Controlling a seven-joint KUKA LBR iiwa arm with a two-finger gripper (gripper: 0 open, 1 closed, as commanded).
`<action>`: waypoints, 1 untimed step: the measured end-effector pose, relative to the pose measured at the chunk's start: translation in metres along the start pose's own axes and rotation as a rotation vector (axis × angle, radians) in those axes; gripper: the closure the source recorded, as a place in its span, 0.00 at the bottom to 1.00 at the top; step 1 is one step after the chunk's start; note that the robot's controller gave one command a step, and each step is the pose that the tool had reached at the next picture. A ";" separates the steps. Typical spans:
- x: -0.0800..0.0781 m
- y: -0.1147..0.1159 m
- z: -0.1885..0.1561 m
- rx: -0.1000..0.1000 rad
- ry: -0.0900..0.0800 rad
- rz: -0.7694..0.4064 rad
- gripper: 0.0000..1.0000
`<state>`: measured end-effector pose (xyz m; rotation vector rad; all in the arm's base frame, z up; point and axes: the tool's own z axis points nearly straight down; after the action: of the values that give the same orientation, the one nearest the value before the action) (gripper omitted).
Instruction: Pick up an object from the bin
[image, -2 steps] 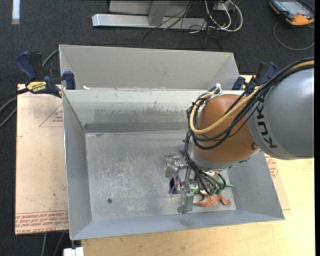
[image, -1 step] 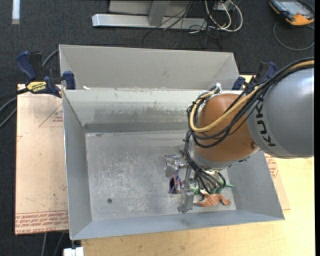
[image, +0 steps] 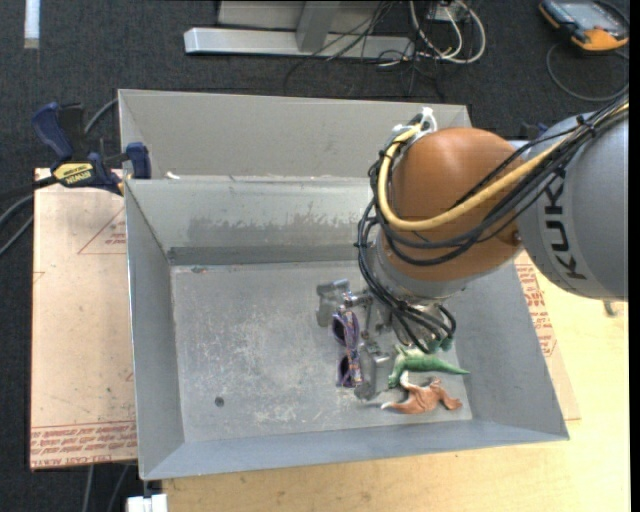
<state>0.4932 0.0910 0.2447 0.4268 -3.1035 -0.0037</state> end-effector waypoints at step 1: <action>-0.032 -0.072 0.070 0.001 -0.005 -0.098 0.00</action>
Offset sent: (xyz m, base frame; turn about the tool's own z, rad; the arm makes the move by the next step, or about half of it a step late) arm 0.0194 -0.0533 -0.1097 -0.1177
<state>0.5428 0.0302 0.1737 0.5789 -3.0836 -0.0042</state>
